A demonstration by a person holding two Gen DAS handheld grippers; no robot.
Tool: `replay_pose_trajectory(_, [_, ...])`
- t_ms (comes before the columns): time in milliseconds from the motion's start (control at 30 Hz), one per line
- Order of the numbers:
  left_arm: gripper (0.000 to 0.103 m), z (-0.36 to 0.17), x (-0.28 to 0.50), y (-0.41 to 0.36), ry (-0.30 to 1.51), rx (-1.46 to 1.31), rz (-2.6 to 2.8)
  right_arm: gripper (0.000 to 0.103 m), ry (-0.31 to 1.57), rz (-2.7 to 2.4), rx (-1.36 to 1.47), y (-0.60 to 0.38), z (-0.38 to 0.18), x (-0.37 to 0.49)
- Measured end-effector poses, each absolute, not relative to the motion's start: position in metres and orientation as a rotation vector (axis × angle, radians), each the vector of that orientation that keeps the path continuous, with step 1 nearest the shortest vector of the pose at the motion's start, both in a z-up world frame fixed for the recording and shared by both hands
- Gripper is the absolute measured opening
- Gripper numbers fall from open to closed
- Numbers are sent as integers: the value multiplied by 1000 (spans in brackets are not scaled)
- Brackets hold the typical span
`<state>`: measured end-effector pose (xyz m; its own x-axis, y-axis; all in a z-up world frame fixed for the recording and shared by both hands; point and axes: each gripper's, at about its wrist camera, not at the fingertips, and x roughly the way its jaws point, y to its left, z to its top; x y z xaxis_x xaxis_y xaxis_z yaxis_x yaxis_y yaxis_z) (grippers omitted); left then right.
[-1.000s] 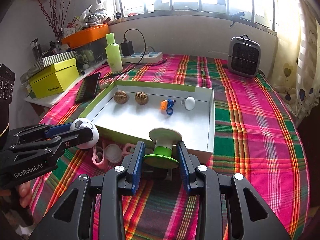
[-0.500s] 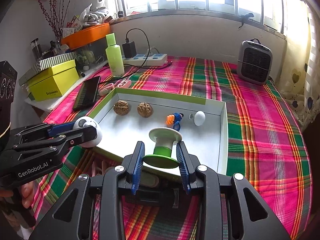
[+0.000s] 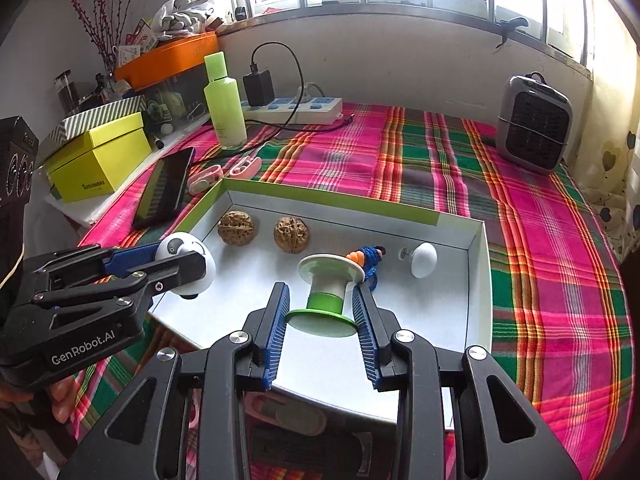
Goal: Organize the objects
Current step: 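Lower the panda object in the left tool and spool in the right tool into the box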
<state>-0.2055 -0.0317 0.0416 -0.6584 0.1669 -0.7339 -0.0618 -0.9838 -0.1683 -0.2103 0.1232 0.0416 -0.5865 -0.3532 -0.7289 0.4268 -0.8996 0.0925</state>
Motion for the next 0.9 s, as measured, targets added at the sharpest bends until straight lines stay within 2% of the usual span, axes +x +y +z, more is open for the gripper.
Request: replay_pose_trajectory(900, [30,21,-227,-23,-125,-1287,2702,34,165,-2373,1170,98,26,-254])
